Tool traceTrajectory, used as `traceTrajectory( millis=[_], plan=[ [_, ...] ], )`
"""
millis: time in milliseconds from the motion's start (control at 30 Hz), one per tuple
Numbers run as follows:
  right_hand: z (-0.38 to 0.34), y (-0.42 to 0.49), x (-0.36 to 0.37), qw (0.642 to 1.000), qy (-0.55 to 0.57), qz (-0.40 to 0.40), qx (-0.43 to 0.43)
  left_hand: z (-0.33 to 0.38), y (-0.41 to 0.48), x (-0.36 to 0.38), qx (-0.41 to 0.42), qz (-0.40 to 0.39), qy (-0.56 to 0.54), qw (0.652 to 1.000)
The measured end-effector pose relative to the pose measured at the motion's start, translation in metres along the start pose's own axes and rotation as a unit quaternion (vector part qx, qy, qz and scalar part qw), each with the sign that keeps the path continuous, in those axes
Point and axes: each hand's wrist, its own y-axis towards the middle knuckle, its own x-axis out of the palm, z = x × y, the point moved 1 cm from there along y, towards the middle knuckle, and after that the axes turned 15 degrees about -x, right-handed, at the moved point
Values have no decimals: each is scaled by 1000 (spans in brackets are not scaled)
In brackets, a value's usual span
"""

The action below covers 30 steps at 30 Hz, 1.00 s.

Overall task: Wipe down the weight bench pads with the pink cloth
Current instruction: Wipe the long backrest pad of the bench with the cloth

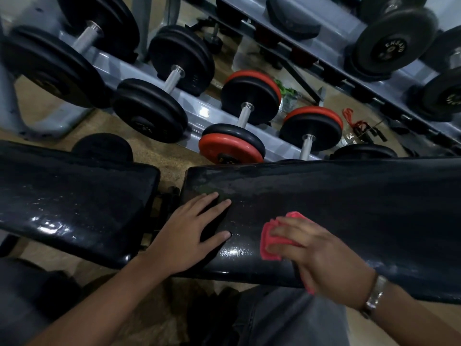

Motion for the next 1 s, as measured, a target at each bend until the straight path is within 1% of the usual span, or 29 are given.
traceTrajectory(
  millis=[33, 133, 167, 233, 300, 333, 367, 433, 533, 567, 633, 700, 733, 800, 900, 933, 1000],
  plan=[
    [7, -3, -3, 1000, 4, -8, 10, 0, 0, 0, 1, 0, 1, 1000],
    [10, 4, -4, 997, -17, 10, 80, 0, 0, 0, 5, 5, 2, 1000],
    [4, 8, 0, 996, -27, 13, 79, 0, 0, 0, 5, 6, 2, 1000],
    [-10, 6, 9, 999, -39, 5, 20, 0, -1, 0, 5, 7, -3, 1000],
    [-16, -2, 7, 999, -23, -5, -49, 0, -1, -1, 5, 5, -8, 1000],
    [-13, -7, 3, 998, -14, -2, -69, 0, -1, -2, 3, 3, -10, 1000],
    [-9, -11, -2, 997, -2, -3, -76, 0, -1, -2, 1, 2, -13, 1000],
    [-1, -11, -8, 999, 12, -3, -53, 0, -1, -2, -2, -1, -12, 1000],
    [-11, 1, -1, 999, -31, 17, -1, -2, -1, -1, -5, -1, -10, 1000],
    [-18, 3, 6, 999, -43, 19, 4, -2, -1, -2, -8, -2, -13, 1000],
    [-27, 1, 15, 999, -40, 14, -26, -3, -2, -3, -15, -5, -17, 1000],
    [-26, -6, 13, 998, -11, 9, -67, -6, -2, -4, -22, -6, -18, 1000],
    [-22, -9, 9, 998, 2, 3, -66, -7, -2, -5, -26, -6, -21, 999],
    [-13, -8, 3, 1000, 8, -3, -22, -9, -2, -5, -32, -7, -30, 999],
    [-20, 12, 5, 996, -12, 36, 76, -9, -2, -5, -37, -8, -40, 999],
    [-27, 18, 12, 996, -15, 42, 83, -9, -3, -5, -37, -8, -40, 998],
    [-40, 23, 22, 999, -5, 36, 33, -9, -4, -6, -40, -8, -36, 999]
  ],
)
